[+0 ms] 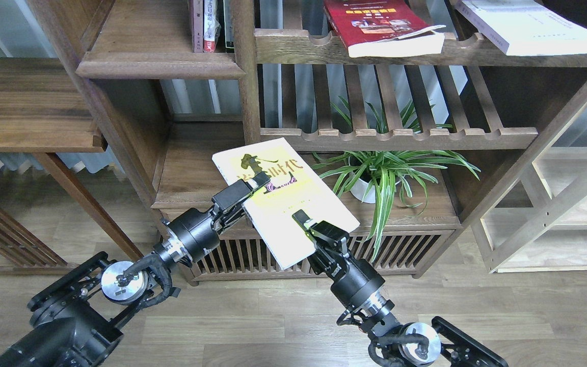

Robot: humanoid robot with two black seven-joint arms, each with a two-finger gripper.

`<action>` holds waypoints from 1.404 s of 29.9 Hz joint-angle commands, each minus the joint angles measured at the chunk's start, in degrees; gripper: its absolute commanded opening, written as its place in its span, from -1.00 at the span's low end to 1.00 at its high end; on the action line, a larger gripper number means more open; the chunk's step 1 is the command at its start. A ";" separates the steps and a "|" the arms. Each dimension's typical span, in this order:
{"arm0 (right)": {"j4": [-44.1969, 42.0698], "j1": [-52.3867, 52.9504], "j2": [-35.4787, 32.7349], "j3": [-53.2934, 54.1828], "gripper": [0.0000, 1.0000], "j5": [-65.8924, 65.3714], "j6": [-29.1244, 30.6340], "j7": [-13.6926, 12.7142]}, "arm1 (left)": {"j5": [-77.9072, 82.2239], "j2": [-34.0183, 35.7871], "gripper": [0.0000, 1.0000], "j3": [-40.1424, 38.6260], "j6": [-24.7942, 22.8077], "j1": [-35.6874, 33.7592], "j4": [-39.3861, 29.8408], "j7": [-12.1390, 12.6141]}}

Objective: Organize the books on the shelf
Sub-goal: 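Grasp the book's edge with the left gripper beside the right gripper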

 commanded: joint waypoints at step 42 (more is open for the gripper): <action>-0.09 0.62 0.91 -0.38 -0.55 -0.81 -0.01 0.18 | -2.54 0.04 -0.99 0.38 0.00 1.23 -0.48 -0.02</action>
